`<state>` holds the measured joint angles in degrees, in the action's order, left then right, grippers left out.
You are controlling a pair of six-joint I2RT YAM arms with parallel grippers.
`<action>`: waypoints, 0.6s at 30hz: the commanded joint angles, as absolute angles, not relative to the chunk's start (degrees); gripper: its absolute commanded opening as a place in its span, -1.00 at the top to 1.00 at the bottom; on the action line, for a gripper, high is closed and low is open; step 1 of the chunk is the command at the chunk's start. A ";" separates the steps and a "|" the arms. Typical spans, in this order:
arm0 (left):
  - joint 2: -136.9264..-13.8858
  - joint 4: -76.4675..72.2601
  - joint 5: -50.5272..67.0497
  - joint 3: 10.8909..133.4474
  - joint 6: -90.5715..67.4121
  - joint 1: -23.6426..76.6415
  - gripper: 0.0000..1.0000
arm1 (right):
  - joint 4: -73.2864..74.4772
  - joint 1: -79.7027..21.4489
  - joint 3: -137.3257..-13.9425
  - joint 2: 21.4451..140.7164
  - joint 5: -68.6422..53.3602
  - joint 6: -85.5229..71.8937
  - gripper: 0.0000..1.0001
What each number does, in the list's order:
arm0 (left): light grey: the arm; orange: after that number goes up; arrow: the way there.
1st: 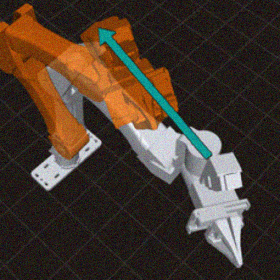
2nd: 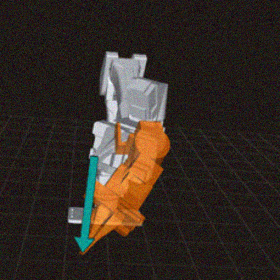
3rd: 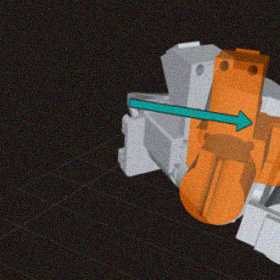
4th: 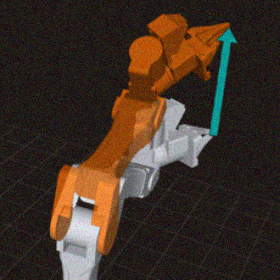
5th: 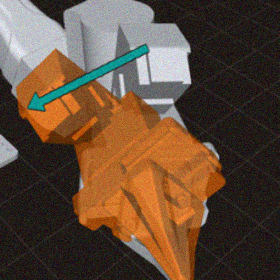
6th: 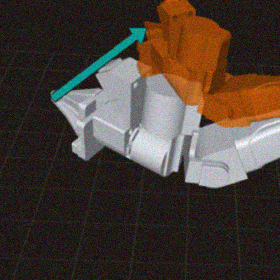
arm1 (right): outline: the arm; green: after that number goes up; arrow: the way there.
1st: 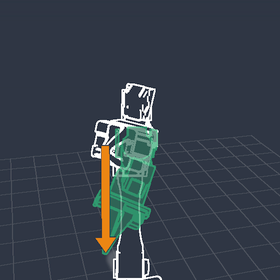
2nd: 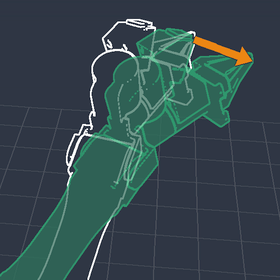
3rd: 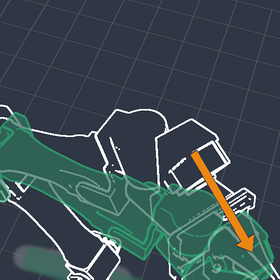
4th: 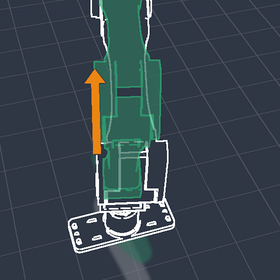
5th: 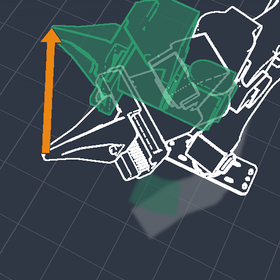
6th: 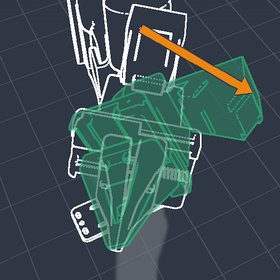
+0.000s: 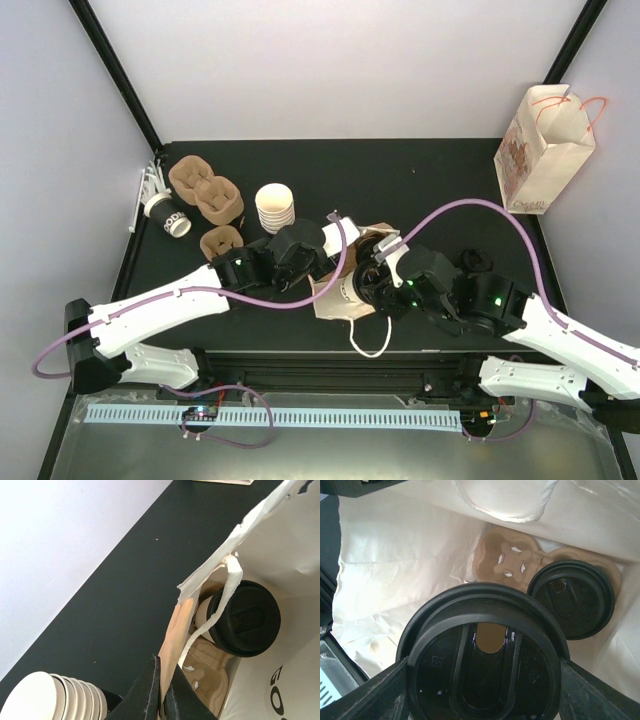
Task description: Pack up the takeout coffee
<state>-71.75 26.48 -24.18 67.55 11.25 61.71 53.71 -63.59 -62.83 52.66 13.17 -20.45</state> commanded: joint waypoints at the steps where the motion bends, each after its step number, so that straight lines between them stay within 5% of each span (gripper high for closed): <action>1: -70.23 23.76 -26.74 67.43 9.98 62.80 0.97 | 52.03 -64.45 -61.32 51.78 11.42 -22.31 -0.09; 18: -67.30 23.46 -31.32 62.94 7.25 68.15 0.97 | 47.56 -73.02 -53.35 51.24 20.66 -27.24 -0.08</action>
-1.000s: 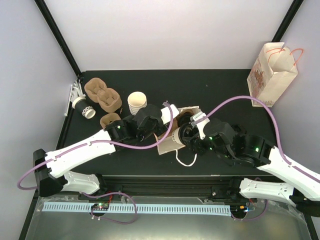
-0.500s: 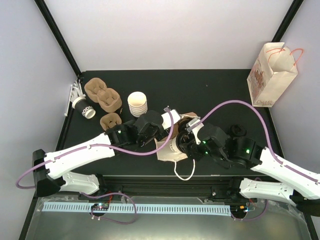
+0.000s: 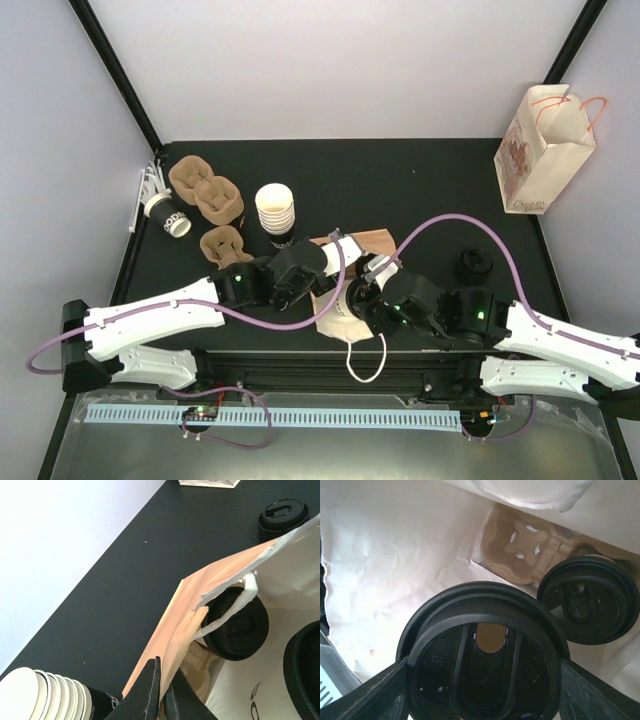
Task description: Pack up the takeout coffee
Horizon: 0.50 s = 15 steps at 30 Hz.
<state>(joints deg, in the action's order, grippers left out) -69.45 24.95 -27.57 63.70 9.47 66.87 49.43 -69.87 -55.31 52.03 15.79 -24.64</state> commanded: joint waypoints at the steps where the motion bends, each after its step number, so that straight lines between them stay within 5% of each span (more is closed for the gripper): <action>1: -67.06 23.55 -31.52 62.51 6.83 68.52 0.97 | 47.28 -74.08 -52.90 51.24 22.62 -27.63 -0.08; 9: -66.27 24.55 -29.77 63.30 2.73 69.63 0.97 | 41.28 -82.70 -49.39 51.36 40.23 -28.33 -0.08; 15: -65.71 26.74 -27.41 65.67 0.04 69.67 0.97 | 30.12 -83.67 -46.22 50.94 42.49 -22.98 -0.08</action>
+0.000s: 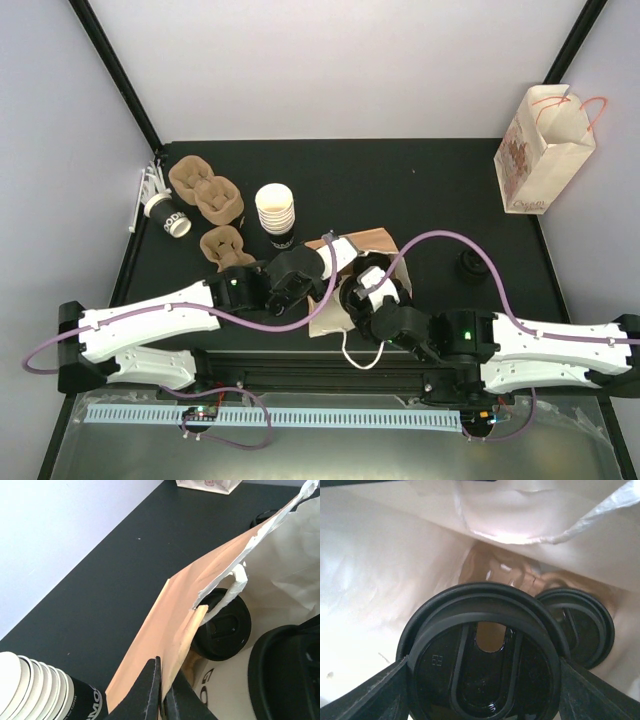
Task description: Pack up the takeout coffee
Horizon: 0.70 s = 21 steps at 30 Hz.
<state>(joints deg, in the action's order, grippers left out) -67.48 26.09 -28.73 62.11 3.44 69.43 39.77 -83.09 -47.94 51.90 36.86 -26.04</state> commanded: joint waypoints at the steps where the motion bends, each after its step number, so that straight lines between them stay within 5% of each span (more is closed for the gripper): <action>1: -65.31 26.92 -27.15 65.51 -0.18 69.68 0.97 | 28.12 -83.67 -45.55 50.56 42.93 -22.37 -0.08; 21: -63.65 26.21 -25.02 64.27 -5.96 69.69 0.97 | 19.34 -84.14 -38.22 55.99 41.61 -22.37 -0.08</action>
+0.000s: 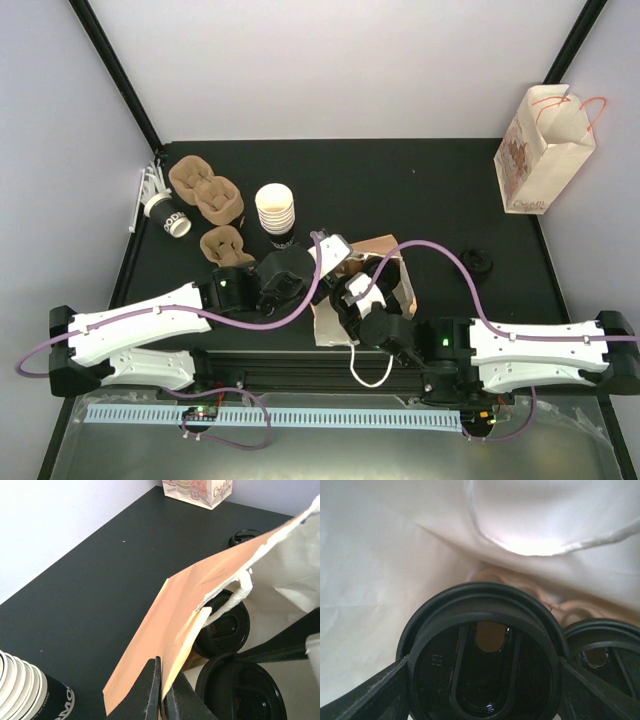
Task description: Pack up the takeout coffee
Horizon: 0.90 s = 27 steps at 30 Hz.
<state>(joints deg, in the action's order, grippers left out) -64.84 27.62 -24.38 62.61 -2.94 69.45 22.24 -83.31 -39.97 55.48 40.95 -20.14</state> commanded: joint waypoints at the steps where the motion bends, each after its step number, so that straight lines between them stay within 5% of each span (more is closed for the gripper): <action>1: -63.50 26.09 -25.03 64.25 -6.19 69.70 0.97 | 19.14 -84.31 -37.77 56.31 41.70 -22.46 -0.07; 27: -63.16 25.35 -16.12 63.28 -10.56 69.78 0.97 | 7.20 -83.85 -36.70 65.54 54.88 -18.58 -0.02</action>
